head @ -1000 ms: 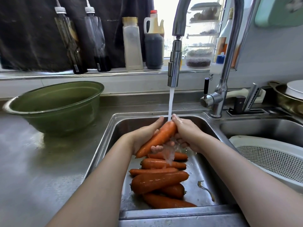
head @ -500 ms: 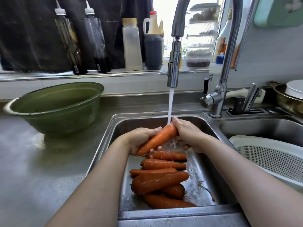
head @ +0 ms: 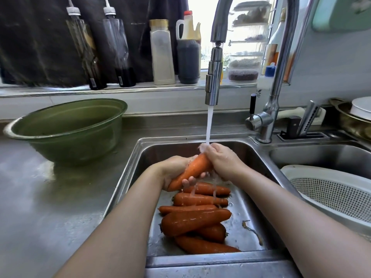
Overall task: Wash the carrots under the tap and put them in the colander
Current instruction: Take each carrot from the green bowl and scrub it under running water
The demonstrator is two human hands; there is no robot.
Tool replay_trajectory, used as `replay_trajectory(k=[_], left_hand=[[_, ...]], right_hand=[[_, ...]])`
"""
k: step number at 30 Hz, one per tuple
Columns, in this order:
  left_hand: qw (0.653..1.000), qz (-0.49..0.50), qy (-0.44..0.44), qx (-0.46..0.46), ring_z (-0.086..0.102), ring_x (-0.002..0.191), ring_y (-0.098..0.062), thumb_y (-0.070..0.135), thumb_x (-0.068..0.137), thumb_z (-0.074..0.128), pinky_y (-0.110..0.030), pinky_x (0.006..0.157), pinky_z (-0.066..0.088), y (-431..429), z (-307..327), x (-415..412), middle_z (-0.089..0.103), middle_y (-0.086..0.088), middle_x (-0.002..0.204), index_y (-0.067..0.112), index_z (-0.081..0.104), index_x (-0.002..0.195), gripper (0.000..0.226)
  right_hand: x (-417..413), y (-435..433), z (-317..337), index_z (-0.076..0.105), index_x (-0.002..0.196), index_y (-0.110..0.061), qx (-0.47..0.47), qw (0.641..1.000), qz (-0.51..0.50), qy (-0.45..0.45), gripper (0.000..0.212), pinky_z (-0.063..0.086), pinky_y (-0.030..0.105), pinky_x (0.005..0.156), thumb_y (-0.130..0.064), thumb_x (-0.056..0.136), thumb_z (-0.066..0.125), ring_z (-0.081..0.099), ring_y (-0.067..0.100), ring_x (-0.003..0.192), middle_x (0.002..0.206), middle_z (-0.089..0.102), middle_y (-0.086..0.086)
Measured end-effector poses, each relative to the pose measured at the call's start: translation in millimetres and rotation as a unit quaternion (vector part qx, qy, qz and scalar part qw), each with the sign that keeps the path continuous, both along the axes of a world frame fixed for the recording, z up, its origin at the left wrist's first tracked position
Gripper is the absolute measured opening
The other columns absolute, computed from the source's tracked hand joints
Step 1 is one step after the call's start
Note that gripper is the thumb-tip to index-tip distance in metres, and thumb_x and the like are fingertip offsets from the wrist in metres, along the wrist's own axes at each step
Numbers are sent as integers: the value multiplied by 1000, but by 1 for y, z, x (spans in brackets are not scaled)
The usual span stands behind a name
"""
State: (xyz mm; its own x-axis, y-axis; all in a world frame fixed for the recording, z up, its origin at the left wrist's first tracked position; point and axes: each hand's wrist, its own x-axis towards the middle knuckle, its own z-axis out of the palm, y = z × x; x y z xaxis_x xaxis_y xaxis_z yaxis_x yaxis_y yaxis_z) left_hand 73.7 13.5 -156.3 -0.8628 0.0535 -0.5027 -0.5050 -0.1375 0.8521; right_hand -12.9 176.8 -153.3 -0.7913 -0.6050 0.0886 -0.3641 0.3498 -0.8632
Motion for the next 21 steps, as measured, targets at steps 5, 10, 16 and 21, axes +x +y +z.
replay_trajectory(k=[5, 10, 16, 21], left_hand=[[1000, -10, 13, 1, 61, 55, -11, 63, 103, 40, -17, 40, 47, 10, 5, -1, 68, -8, 88, 3, 58, 129, 68], [999, -25, 21, -33, 65, 70, -12, 47, 107, 45, -16, 47, 48, 4, 9, 4, 73, -5, 100, 5, 58, 132, 51], [998, -43, -14, -35, 54, 61, -9, 53, 105, 44, -14, 45, 42, -3, 9, 7, 68, -2, 84, 5, 61, 117, 53], [996, -49, 63, -36, 62, 79, -13, 34, 106, 54, -23, 62, 54, 3, 5, -1, 63, -13, 112, 9, 54, 140, 42]], right_hand=[[-4, -3, -4, 65, 97, -23, 1, 998, -50, -40, 45, 36, 28, 53, -53, 108, 33, 55, 18, 62, 73, 59, 0], [-12, 6, -6, 58, 118, -23, 33, 993, -32, -113, 49, 40, 25, 46, -61, 107, 30, 51, 17, 56, 80, 58, 6], [-13, 7, -11, 60, 125, -28, 43, 989, 20, -138, 44, 41, 23, 43, -62, 97, 55, 55, 15, 63, 88, 62, 4], [-16, -3, -12, 69, 102, -22, 17, 988, -122, -96, 52, 55, 37, 70, -68, 98, 46, 68, 28, 85, 93, 72, 7]])
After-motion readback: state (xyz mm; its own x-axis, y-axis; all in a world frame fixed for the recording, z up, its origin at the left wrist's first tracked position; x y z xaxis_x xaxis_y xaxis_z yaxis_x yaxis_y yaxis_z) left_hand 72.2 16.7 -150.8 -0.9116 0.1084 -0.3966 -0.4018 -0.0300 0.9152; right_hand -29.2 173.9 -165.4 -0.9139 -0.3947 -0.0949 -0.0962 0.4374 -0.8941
